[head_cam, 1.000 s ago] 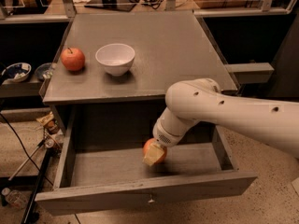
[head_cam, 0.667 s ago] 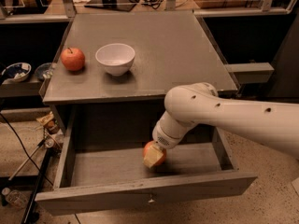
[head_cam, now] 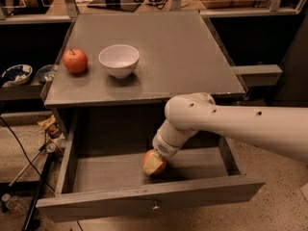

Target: Place orange into top drawer

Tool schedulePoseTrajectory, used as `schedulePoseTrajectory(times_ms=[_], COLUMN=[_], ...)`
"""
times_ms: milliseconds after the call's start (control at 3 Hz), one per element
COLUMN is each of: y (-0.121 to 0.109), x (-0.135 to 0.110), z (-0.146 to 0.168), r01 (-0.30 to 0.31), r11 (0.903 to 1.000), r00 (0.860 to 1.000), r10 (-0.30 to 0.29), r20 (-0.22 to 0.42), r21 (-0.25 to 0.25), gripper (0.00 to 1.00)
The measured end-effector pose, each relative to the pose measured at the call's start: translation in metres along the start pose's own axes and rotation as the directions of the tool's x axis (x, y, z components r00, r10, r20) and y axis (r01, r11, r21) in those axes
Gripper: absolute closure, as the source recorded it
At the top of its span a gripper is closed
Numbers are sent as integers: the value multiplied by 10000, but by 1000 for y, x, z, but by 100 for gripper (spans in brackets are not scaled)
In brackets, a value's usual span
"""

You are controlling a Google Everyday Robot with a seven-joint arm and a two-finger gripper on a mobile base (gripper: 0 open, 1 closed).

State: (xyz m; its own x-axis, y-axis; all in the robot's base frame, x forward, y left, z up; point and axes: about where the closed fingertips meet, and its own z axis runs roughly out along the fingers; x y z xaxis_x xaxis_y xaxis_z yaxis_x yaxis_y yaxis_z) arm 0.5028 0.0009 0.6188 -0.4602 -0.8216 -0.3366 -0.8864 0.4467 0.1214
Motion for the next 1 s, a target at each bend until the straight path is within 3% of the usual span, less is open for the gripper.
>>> schedulePoseTrajectory(times_ms=[333, 1000], y=[0, 0], x=[0, 0], z=[0, 0], r01=[0, 1], r11=[10000, 10000], r00=[10000, 10000], r10=[0, -1], r20=[0, -1], r21=[0, -1], gripper=[84, 37])
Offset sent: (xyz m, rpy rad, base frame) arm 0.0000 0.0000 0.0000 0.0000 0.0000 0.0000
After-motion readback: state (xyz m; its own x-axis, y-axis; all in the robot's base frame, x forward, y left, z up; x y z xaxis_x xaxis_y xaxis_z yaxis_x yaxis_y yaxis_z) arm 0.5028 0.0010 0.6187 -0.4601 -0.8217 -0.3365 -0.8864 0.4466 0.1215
